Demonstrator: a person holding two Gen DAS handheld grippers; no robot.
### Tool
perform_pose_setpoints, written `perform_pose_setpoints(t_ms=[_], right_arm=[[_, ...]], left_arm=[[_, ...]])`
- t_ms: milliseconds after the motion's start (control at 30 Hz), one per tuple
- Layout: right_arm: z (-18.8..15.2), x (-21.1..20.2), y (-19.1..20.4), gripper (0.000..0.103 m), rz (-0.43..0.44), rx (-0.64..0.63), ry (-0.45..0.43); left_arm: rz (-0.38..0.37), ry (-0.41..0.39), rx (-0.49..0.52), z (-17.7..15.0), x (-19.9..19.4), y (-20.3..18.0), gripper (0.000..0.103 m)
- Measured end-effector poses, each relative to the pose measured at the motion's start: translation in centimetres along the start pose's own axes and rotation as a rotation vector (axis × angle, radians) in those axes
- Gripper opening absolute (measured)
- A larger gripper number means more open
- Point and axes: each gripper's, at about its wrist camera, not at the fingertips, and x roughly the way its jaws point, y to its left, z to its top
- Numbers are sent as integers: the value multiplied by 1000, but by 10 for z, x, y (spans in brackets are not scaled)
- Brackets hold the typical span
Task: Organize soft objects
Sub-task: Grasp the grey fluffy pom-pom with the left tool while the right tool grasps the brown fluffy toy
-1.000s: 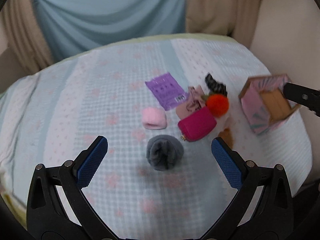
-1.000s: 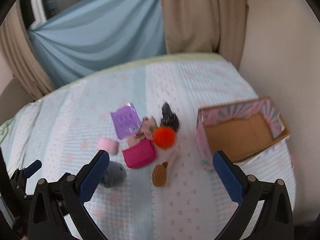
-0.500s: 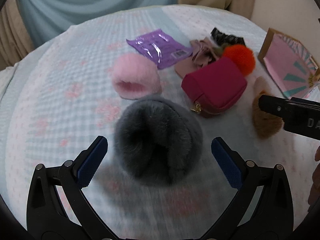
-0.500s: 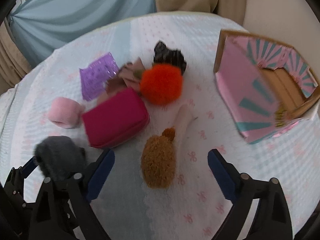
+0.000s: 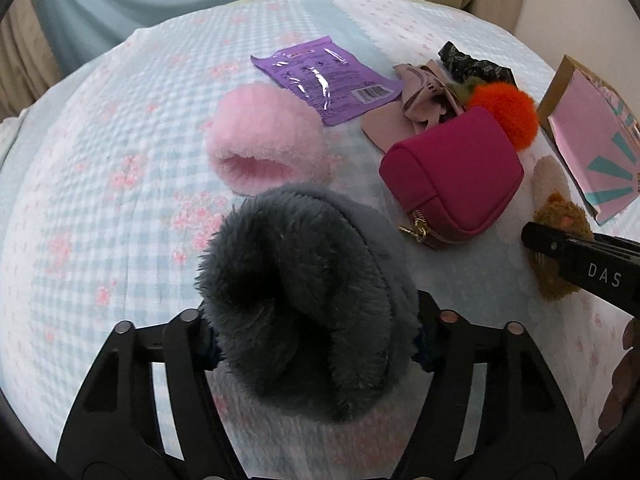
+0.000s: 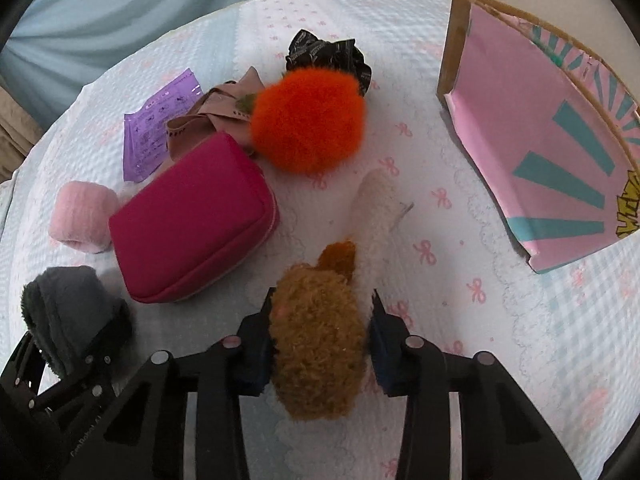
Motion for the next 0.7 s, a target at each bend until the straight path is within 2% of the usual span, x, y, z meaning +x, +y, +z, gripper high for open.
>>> perform_pose_setpoints(t_ms=[133,367,533,700], right_arm=[[1,-5,2,34,-1,-5,-5],[6,-31,-1,33,15,-27,-25],[15,-74,-5,33,45,-44,-47],[31,-135,-9,33,95,-78,-91]], left_arm=[[-5,7,10,1,-4,-1,58],[7,0,-8,8,-22,1,57],[25,-9,-44,24,-44,4,57],[54,-53,-78,53,-92,-2,57]])
